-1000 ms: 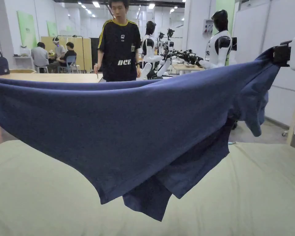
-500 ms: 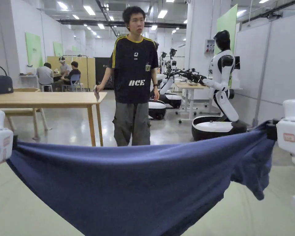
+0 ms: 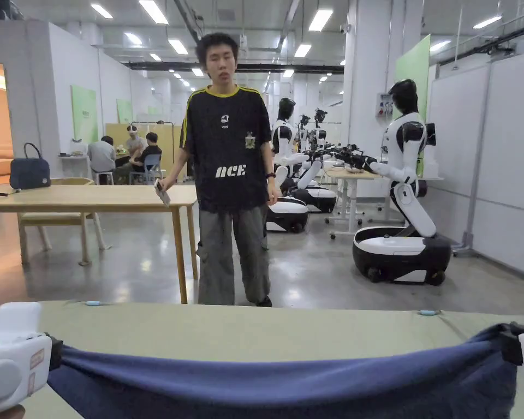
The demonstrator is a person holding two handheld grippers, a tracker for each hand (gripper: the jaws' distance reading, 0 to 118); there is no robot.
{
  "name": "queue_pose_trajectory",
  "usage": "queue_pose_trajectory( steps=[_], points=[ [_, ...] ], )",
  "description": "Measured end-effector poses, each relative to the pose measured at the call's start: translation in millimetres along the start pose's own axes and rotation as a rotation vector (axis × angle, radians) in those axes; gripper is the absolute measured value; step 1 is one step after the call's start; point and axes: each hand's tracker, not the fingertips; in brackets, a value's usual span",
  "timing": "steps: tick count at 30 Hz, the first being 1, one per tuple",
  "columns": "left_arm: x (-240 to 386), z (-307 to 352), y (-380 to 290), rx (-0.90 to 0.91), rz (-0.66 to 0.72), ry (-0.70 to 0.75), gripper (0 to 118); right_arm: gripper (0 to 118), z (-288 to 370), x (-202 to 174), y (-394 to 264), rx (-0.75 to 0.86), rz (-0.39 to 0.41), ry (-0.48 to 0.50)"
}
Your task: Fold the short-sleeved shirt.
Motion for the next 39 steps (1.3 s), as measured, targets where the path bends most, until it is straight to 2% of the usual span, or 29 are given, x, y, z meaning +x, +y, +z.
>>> queue_pose_trajectory(
  steps=[3, 7, 9, 12, 14, 15, 16, 17, 18, 19, 20, 24, 26, 27, 28, 30, 31, 33, 36, 39],
  points=[
    [-8.5, 32.3, -35.4, -0.056, -0.019, -0.029, 0, 11, 31.0, 5.8, -37.0, -0.066, 0.031, 0.026],
    [-20.0, 63.5, -109.7, -0.177, -0.062, -0.046, 0, 11, 64.8, 3.8, -119.9, -0.186, 0.075, 0.057],
    [-30.5, 70.2, -152.0, -0.26, -0.06, -0.046, 0, 11, 76.6, 3.4, -168.4, -0.269, 0.056, 0.084],
    [-47.9, 79.2, -219.5, -0.368, 0.031, -0.023, 0, 11, 87.7, 4.1, -233.8, -0.361, 0.02, 0.057],
    [-59.7, 75.3, -246.6, -0.446, 0.123, -0.047, 0, 11, 88.5, 11.2, -255.4, -0.395, -0.056, 0.059],
    [-59.9, 77.7, -250.9, -0.428, 0.148, -0.044, 1, 11, 90.6, 15.1, -257.5, -0.374, -0.089, 0.06],
    [-57.1, 83.3, -251.3, -0.394, 0.127, -0.025, 11, 13, 93.6, 15.9, -255.9, -0.364, -0.094, 0.061],
    [-54.9, 84.3, -244.0, -0.358, 0.078, 0.018, 31, 25, 94.5, 16.2, -250.7, -0.368, -0.086, 0.053],
    [-49.6, 89.8, -234.2, -0.327, 0.045, 0.031, 67, 51, 97.4, 13.3, -240.3, -0.365, -0.074, 0.052],
    [-43.3, 99.4, -223.4, -0.277, 0.028, 0.008, 108, 95, 103.0, 9.2, -230.2, -0.325, -0.052, 0.065],
    [-32.9, 113.4, -209.0, -0.184, 0.012, -0.025, 116, 110, 113.7, -0.2, -213.5, -0.24, -0.033, 0.084],
    [17.8, 147.2, -170.6, 0.007, -0.097, -0.064, 113, 111, 146.3, -56.4, -156.7, -0.047, -0.034, 0.206],
    [37.0, 156.4, -168.1, 0.027, -0.096, -0.105, 111, 111, 157.6, -90.2, -141.1, -0.015, -0.029, 0.253],
    [45.6, 159.7, -168.7, 0.018, -0.097, -0.093, 106, 108, 162.4, -102.8, -138.6, 0.003, -0.031, 0.272],
    [54.3, 164.0, -171.5, 0.026, -0.104, -0.082, 81, 86, 166.7, -117.1, -139.1, 0.028, -0.037, 0.301],
    [53.9, 151.8, -185.0, 0.009, -0.116, -0.088, 0, 1, 169.1, -141.9, -142.8, 0.04, -0.004, 0.261],
    [55.4, 154.7, -187.8, 0.013, -0.128, -0.088, 0, 0, 172.2, -151.6, -144.6, 0.063, 0.043, 0.221],
    [44.1, 158.9, -197.8, -0.036, -0.064, -0.186, 0, 0, 172.3, -160.7, -147.6, 0.026, 0.016, 0.329],
    [16.8, 162.0, -206.0, -0.06, -0.077, -0.1, 0, 0, 173.6, -166.9, -151.1, 0.047, 0.015, 0.312],
    [-28.8, 162.3, -224.3, -0.109, -0.009, -0.007, 0, 0, 170.1, -172.9, -154.8, 0.032, -0.021, 0.339]
  ],
)
